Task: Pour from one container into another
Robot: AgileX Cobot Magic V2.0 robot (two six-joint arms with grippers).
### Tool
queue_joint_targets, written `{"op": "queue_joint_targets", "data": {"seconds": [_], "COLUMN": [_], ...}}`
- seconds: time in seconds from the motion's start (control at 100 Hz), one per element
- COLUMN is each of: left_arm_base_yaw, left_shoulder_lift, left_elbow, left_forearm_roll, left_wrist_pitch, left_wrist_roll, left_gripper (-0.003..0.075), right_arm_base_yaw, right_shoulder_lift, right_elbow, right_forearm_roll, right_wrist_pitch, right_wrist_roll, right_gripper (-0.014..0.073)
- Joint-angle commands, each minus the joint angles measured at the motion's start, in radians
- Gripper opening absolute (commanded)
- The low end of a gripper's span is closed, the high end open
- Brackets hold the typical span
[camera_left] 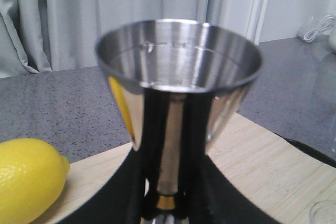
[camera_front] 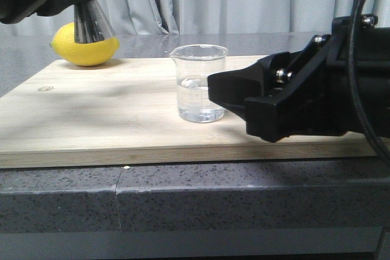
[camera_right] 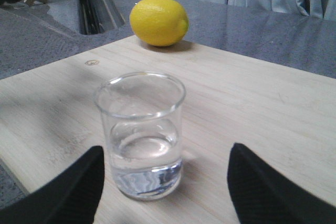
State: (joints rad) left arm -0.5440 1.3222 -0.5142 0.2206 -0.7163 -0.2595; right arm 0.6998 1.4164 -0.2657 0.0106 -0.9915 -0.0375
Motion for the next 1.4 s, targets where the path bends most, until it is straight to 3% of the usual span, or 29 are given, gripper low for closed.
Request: {"op": "queue_joint_targets", "data": {"seconds": [0.0, 0.2, 0.53, 1.39], "left_arm_base_yaw": [-0.008, -0.008, -0.008, -0.008], "left_shoulder_lift": [-0.031, -0.031, -0.031, -0.031], "left_elbow": [-0.026, -0.026, -0.026, -0.026], "left_forearm_roll": [-0.009, -0.009, -0.009, -0.009], "left_wrist_pitch": [-0.076, -0.076, -0.076, -0.076], "left_wrist_roll": [-0.011, -0.011, -0.011, -0.011], "left_gripper": [-0.0019, -0.0019, -0.0019, -0.0019], "right_arm_base_yaw": [0.004, 0.004, 0.004, 0.004], "right_shoulder_lift": [-0.015, 0.013, 0.100, 0.220], "right_elbow": [-0.022, -0.022, -0.037, -0.177], "right_forearm_roll": [-0.023, -0.035, -0.062, -0.079], "right_wrist_pitch": [-0.094, -0.110, -0.209, -0.223], "right_wrist_roll": [0.005, 0.038, 0.050, 0.050], "right_gripper": [0.0453, 0.0497, 0.0498, 0.0496]}}
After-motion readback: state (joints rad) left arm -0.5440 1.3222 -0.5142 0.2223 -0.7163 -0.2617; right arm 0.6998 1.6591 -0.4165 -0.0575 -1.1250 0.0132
